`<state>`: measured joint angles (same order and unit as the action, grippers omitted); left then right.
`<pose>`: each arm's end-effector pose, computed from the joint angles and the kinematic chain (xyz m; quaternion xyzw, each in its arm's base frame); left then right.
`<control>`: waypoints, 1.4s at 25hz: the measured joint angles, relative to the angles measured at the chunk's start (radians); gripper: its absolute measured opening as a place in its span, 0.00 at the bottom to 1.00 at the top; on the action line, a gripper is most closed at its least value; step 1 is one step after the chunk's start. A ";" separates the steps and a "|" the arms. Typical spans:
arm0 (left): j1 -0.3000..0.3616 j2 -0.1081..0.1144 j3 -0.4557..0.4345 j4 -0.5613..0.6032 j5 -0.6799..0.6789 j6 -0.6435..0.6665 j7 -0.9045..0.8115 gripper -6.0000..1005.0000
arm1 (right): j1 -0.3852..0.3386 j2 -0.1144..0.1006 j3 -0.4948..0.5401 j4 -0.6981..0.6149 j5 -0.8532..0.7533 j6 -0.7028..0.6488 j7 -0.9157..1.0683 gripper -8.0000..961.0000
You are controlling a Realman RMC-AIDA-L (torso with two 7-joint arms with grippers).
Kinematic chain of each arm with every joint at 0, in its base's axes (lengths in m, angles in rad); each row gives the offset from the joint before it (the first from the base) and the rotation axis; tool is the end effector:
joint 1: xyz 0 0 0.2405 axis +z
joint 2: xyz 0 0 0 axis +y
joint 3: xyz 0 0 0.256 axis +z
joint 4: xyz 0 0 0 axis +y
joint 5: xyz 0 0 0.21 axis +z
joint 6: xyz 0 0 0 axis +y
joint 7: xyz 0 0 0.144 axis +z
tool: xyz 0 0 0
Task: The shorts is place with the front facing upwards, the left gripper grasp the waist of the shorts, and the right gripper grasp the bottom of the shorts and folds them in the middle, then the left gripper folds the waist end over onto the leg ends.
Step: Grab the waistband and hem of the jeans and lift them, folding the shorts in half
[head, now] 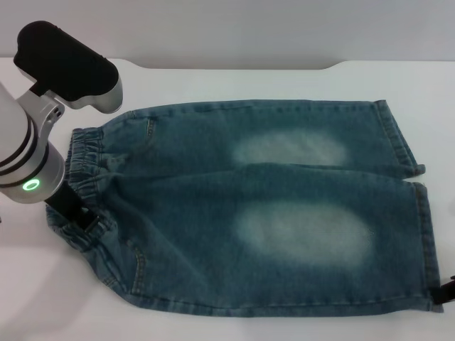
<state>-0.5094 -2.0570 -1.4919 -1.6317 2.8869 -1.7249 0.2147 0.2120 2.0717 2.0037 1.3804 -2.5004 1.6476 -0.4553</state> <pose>-0.1801 0.3211 0.0167 -0.8389 -0.3575 0.2978 0.2824 0.3055 0.2638 0.0407 -0.7666 0.6135 -0.1014 0.1603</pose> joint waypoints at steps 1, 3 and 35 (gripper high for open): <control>0.001 0.000 -0.001 -0.001 0.000 0.002 0.000 0.05 | 0.000 0.000 0.003 0.002 0.003 0.000 -0.003 0.04; 0.004 0.000 -0.003 -0.004 0.000 0.008 0.000 0.05 | 0.000 0.001 0.005 0.009 0.015 0.001 -0.005 0.04; 0.261 0.001 -0.120 -0.178 -0.007 0.418 0.021 0.05 | -0.114 0.009 -0.012 0.235 0.409 -0.446 -0.279 0.04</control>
<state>-0.2479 -2.0564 -1.6115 -1.8097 2.8802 -1.3074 0.2360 0.0982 2.0807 1.9915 1.6150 -2.0917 1.2014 -0.7342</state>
